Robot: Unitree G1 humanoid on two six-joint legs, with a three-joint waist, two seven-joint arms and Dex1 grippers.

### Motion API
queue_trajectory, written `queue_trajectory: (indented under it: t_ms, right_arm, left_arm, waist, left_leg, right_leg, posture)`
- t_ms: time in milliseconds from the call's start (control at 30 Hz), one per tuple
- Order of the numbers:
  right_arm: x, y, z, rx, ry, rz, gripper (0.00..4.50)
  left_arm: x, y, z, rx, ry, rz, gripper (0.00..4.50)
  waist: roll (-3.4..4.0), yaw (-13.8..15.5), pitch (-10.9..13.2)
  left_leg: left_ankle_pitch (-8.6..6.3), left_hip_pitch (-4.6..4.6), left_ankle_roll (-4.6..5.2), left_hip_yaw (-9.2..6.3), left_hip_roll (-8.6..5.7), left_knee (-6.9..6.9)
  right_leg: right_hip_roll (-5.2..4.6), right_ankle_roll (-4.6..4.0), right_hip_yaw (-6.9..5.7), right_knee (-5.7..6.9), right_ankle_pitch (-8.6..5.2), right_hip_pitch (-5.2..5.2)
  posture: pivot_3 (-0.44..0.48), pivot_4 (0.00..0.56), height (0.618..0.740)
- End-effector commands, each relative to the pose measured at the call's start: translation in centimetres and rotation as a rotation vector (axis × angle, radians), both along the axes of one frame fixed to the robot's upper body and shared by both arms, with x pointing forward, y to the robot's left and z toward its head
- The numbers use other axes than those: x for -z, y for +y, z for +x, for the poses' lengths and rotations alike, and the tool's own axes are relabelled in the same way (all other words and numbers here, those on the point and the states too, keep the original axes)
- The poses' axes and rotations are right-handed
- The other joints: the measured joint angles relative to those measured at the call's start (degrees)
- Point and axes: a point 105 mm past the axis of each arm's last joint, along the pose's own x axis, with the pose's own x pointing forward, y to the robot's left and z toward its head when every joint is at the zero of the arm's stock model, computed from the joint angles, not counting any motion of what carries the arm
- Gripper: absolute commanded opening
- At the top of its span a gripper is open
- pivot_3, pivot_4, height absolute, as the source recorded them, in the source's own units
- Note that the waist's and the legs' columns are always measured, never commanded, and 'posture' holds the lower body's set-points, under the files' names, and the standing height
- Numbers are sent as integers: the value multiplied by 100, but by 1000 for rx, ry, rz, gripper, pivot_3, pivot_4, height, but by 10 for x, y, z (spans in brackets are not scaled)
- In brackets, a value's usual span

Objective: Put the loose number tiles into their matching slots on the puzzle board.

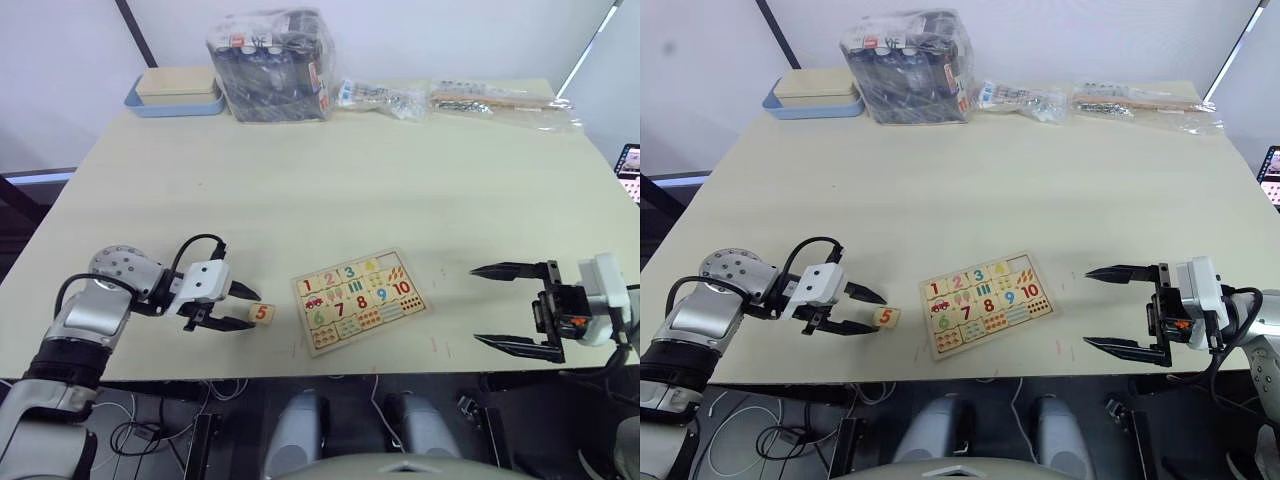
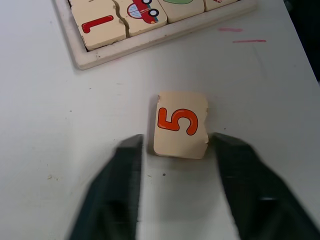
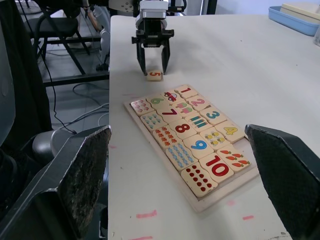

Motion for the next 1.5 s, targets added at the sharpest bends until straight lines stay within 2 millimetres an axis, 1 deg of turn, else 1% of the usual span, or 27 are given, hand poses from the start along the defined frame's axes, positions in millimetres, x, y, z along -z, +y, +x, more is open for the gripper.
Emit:
queue_trajectory:
  t_ms: [33, 100, 167, 267, 333, 467, 567, 667, 733, 800, 900, 967, 1033, 1133, 1200, 1367, 1500]
  right_arm:
    - [-5, 0, 0, -3, -26, 2, 4500]
    - [-4, 1, 0, -3, -26, 2, 4500]
    - [-5, 1, 1, 1, -29, 6, 4500]
    - [-7, 1, 1, 9, -34, 12, 4500]
    - [-8, -1, 1, 27, -41, 18, 4500]
    - [-10, -2, 1, 53, -51, 28, 4500]
    - [-11, -4, 1, 82, -65, 39, 4500]
    - [-14, -4, 1, 102, -78, 43, 4500]
    - [-16, -4, 1, 109, -84, 44, 4500]
    - [-18, -5, 0, 113, -89, 45, 4500]
    - [-22, -5, 0, 123, -101, 47, 4500]
    - [-24, -6, 1, 134, -111, 49, 4500]
    - [-27, -8, 0, 151, -121, 55, 4500]
    - [-28, -9, -1, 172, -126, 59, 4500]
    - [-27, -10, -3, 185, -127, 60, 4500]
    - [-26, -11, -7, 208, -129, 62, 4500]
    - [-26, -13, -8, 226, -134, 64, 4500]
  left_arm:
    - [3, 0, -6, 17, 19, 14, 936]
    - [-4, -4, -5, 11, -8, -4, 937]
    - [-17, -9, -2, -23, -39, -26, 937]
    - [-29, -14, -3, -49, -56, -24, 937]
    - [-47, -24, -4, -89, -50, -32, 937]
    - [-73, -37, -5, -157, -40, -16, 937]
    - [-97, -54, -1, -225, -19, -4, 937]
    - [-111, -71, 5, -275, -1, 34, 937]
    - [-118, -84, 9, -267, -4, 58, 937]
    - [-122, -95, 13, -299, 22, 53, 937]
    - [-123, -108, 23, -339, -25, 65, 937]
    - [-123, -117, 31, -352, -53, 114, 937]
    - [-122, -133, 33, -340, -22, 160, 937]
    - [-120, -148, 34, -337, 37, 216, 937]
    - [-118, -157, 37, -355, 79, 245, 937]
    - [-107, -174, 50, -381, 94, 322, 937]
    - [-103, -186, 61, -402, 97, 343, 937]
  waist:
    - [0, 0, 0]
    - [0, -1, 0]
    - [0, 0, 0]
    - [-3, 8, 2]
    - [-3, -1, 3]
    - [-2, 7, 5]
    - [-7, 13, 7]
    - [-9, -1, 8]
    - [-12, 15, 10]
    - [-11, 2, 9]
    - [-10, -30, 10]
    - [-10, -52, 10]
    - [-21, 25, 16]
    - [-20, 46, 15]
    - [-19, 13, 15]
    - [-15, -20, 16]
    - [-13, -3, 16]
  left_leg:
    - [0, 0, 0, 0, 0, 0]
    - [0, 0, 0, 0, 0, 0]
    - [0, 0, 0, 1, 0, 0]
    - [0, -2, 0, -2, 0, 0]
    - [0, -2, 0, -3, 0, 2]
    - [0, -3, 0, -6, 0, 2]
    - [0, -4, 0, -8, -3, 3]
    - [0, 1, 0, -4, -8, 5]
    - [0, -5, 0, -12, -24, 7]
    - [0, -5, 0, -17, -27, 10]
    - [0, -2, 0, -14, -27, 8]
    - [0, -2, 0, -13, -26, 8]
    - [0, -6, 0, -19, -25, 10]
    - [1, -11, 1, -32, -40, 19]
    - [-1, -12, 4, -29, -45, 20]
    - [-2, -11, 5, -31, -44, 14]
    - [-2, -13, 5, -33, -45, 14]
  right_leg:
    - [0, 0, 0, 0, 0, 0]
    - [0, 0, 0, 1, 0, 0]
    - [-1, 0, 1, 0, 0, 0]
    - [-2, 1, 0, 1, 0, 0]
    - [-1, 0, 0, 1, 0, 0]
    - [0, 2, -2, 3, -1, 0]
    - [4, 8, -3, 4, -5, 1]
    - [7, 17, 6, 6, -6, 2]
    - [19, 37, 10, 8, 0, 3]
    - [22, 42, 13, 9, -1, 5]
    - [26, 45, 24, 9, -3, 5]
    - [28, 44, 28, 9, -3, 3]
    - [30, 44, 24, 10, -2, 3]
    - [33, 47, 45, 8, -8, 10]
    - [33, 54, 55, 8, -9, 10]
    - [38, 57, 59, 11, -12, 4]
    - [39, 57, 57, 12, -12, 4]
  posture:
    - [0, 150, 740]
    - [0, 150, 740]
    - [0, 150, 740]
    - [0, 150, 740]
    - [0, 150, 740]
    - [0, 150, 740]
    - [0, 150, 740]
    - [0, 150, 740]
    - [0, 150, 740]
    - [0, 150, 740]
    - [0, 150, 740]
    - [0, 150, 740]
    - [0, 150, 740]
    - [0, 150, 740]
    - [0, 150, 740]
    - [0, 150, 740]
    - [0, 150, 740]
